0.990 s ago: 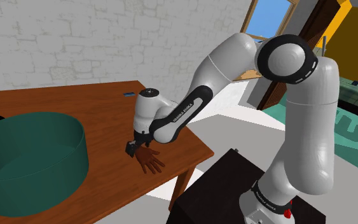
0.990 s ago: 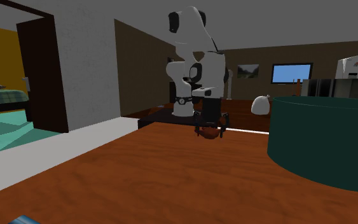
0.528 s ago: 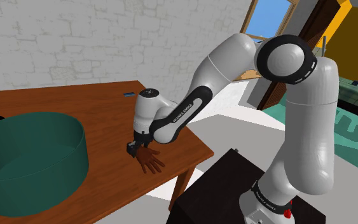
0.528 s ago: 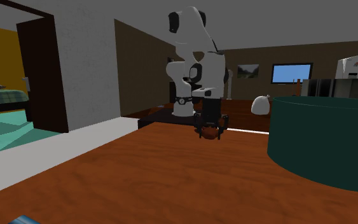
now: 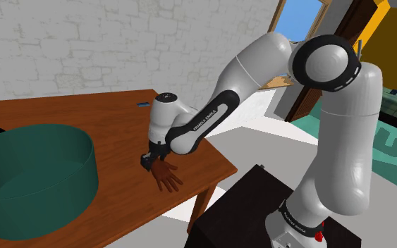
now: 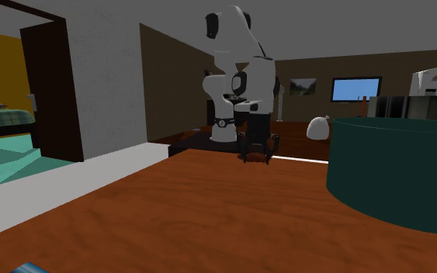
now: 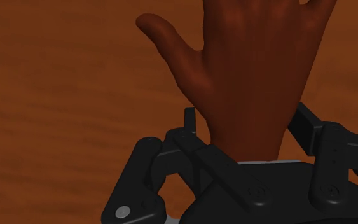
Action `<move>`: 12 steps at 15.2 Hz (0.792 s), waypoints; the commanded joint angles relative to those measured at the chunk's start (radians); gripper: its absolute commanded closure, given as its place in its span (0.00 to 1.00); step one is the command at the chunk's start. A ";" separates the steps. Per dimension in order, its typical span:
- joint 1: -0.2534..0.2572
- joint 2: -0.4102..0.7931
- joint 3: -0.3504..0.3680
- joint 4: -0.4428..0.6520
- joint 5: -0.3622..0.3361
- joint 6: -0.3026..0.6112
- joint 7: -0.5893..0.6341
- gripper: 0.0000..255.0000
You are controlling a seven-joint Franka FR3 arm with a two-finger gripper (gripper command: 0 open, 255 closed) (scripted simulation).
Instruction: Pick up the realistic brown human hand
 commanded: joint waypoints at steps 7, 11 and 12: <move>-0.024 -0.092 0.034 -0.006 0.052 -0.083 -0.040 1.00; -0.031 -0.127 0.044 -0.005 0.072 -0.118 -0.056 1.00; -0.031 -0.127 0.044 -0.005 0.072 -0.118 -0.056 1.00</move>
